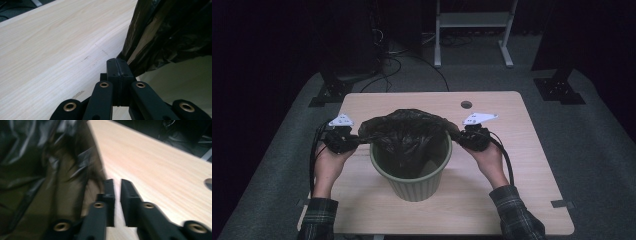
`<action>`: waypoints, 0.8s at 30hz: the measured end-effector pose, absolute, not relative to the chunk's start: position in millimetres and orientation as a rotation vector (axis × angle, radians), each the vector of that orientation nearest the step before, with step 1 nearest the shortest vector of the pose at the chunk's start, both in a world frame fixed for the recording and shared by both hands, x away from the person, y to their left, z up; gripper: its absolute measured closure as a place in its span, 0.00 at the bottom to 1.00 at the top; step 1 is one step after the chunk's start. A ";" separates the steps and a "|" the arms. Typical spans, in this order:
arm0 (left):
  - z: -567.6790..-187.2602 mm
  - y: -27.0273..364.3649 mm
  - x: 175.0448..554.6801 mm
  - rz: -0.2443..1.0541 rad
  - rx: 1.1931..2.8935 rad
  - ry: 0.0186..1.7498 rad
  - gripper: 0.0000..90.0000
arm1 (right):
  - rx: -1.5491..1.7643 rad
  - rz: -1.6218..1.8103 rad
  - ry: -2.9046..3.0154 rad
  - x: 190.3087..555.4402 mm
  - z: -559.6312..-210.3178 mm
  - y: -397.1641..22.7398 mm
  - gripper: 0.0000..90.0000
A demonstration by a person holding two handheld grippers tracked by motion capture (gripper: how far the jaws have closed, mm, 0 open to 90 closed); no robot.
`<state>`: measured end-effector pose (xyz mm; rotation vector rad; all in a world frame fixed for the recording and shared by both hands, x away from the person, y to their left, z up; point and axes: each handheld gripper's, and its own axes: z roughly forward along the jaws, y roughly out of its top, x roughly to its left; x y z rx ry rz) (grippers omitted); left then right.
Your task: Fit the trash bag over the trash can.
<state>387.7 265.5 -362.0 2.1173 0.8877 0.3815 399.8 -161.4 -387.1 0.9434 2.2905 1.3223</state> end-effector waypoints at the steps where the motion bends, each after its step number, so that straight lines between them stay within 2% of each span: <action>1: -360.9 266.0 387.5 0.383 2.117 0.884 1.00 | 0.943 1.345 2.276 398.6 -383.0 -165.9 0.85; 7: -357.4 266.7 386.3 0.378 2.098 0.879 1.00 | 0.928 1.486 2.165 384.6 -342.4 -204.0 0.73; 11: -357.5 264.2 386.7 0.375 2.106 0.874 1.00 | 0.857 1.695 2.143 372.5 -316.4 -218.8 0.65; 17: -356.0 262.1 386.5 0.370 2.110 0.866 1.00 | 0.630 1.812 2.229 348.2 -292.5 -201.6 0.54; 24: -355.1 263.5 385.5 0.370 2.110 0.866 1.00 | 0.482 1.860 2.314 332.1 -295.6 -182.7 0.50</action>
